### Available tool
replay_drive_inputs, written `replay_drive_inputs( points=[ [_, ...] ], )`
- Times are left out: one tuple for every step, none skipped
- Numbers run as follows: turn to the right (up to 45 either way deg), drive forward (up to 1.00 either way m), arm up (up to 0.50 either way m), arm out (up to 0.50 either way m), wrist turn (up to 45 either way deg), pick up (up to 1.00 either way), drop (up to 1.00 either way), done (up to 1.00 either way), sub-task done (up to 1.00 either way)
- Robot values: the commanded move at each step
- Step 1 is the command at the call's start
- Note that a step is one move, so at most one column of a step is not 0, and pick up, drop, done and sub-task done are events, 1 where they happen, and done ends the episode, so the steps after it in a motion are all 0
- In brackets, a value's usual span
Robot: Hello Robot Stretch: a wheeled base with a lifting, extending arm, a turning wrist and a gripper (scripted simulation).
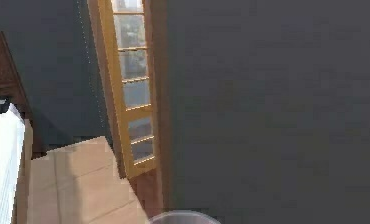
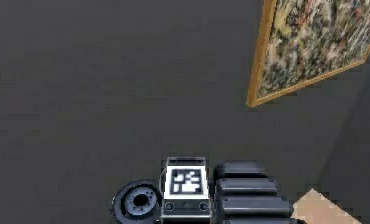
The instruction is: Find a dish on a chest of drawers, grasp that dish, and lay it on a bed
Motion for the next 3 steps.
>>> replay_drive_inputs(
  points=[
    [-33.0,0.0,0.0,0.0,0.0,0.0,0.0,0.0,0.0],
    [0.0,1.0,0.0,0.0,0.0,0.0,0.0,0.0,0.0],
    [-3.0,0.0,0.0,0.0,0.0,0.0,0.0,0.0,0.0]
  ],
)
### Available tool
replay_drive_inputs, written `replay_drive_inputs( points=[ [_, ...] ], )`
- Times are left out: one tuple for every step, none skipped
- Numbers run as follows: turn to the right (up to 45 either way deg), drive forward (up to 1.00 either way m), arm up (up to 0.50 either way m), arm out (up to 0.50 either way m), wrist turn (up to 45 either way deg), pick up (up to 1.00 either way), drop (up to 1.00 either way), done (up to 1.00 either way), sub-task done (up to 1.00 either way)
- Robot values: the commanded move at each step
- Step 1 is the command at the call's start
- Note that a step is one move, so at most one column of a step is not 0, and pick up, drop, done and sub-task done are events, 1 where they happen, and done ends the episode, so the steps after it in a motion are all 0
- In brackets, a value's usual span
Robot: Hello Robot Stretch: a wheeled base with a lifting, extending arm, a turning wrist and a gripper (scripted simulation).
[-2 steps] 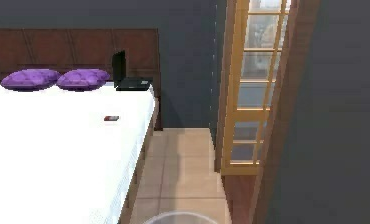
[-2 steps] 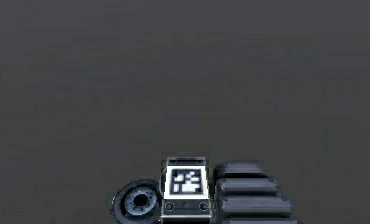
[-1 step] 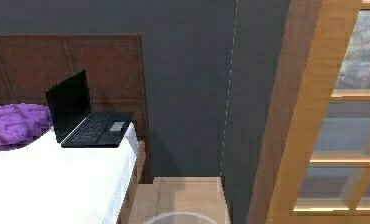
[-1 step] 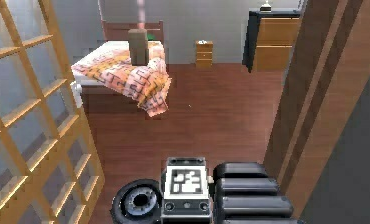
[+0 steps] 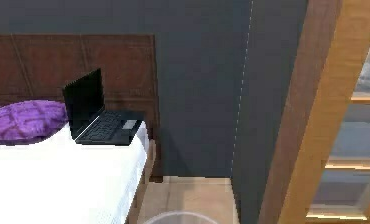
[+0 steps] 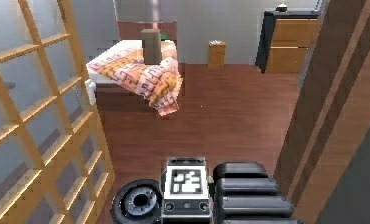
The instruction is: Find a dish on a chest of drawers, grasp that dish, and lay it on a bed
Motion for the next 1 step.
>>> replay_drive_inputs(
  points=[
    [0.0,0.35,0.0,0.0,0.0,0.0,0.0,0.0,0.0]
  ],
)
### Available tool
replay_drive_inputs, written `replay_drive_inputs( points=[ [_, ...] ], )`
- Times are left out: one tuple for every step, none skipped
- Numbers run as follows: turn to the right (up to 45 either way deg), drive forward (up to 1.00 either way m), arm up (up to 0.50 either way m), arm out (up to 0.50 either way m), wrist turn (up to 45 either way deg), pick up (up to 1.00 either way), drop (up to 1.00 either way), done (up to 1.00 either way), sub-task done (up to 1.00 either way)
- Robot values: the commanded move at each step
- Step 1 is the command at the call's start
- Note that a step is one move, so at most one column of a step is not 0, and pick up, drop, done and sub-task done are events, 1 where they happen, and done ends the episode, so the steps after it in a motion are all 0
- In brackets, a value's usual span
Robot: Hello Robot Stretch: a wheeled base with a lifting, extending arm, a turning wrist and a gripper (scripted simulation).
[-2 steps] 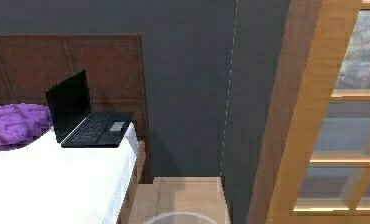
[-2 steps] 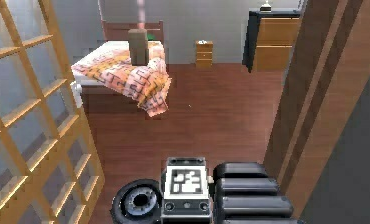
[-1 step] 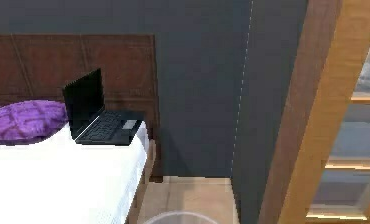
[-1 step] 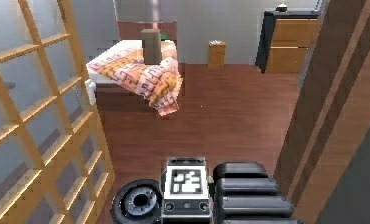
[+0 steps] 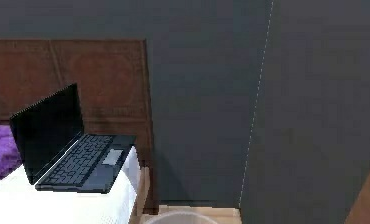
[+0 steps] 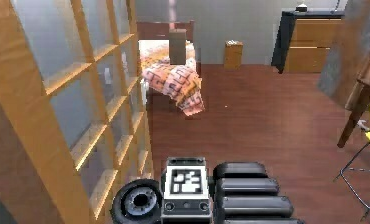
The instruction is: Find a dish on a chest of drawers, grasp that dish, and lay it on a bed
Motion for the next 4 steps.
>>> replay_drive_inputs(
  points=[
    [45.0,0.0,0.0,0.0,0.0,0.0,0.0,0.0,0.0],
    [45.0,0.0,0.0,0.0,0.0,0.0,0.0,0.0,0.0],
    [15.0,0.0,0.0,0.0,0.0,0.0,0.0,0.0,0.0],
    [-45.0,0.0,0.0,0.0,0.0,0.0,0.0,0.0,0.0]
  ],
)
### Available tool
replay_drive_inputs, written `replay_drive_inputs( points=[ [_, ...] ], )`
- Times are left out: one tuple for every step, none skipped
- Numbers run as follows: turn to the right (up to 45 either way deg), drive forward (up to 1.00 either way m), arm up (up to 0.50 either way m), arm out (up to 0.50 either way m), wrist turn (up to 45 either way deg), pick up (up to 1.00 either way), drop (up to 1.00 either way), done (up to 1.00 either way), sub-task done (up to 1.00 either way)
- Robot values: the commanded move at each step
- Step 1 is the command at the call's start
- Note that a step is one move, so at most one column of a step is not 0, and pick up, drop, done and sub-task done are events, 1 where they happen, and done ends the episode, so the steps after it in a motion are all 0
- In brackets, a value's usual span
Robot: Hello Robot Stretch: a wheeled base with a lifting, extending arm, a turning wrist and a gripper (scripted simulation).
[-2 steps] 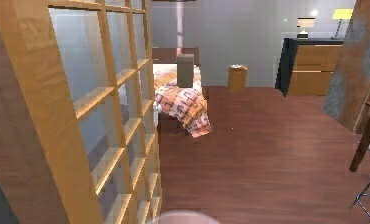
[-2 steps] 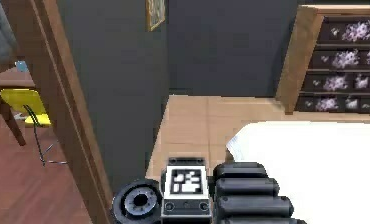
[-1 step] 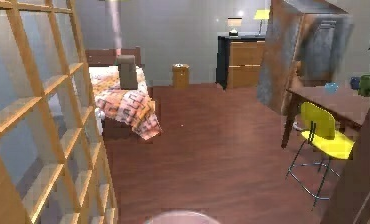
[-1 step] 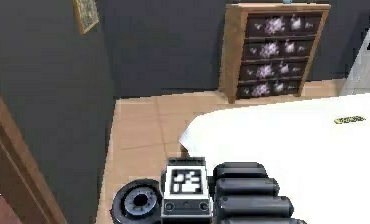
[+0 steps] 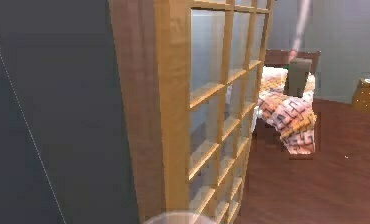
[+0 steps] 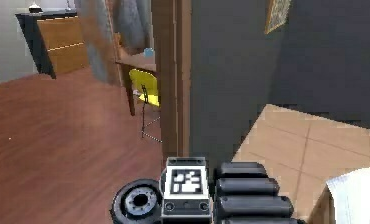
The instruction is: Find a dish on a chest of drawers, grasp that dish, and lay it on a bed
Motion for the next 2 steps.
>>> replay_drive_inputs(
  points=[
    [-45.0,0.0,0.0,0.0,0.0,0.0,0.0,0.0,0.0],
    [-33.0,0.0,0.0,0.0,0.0,0.0,0.0,0.0,0.0]
  ],
)
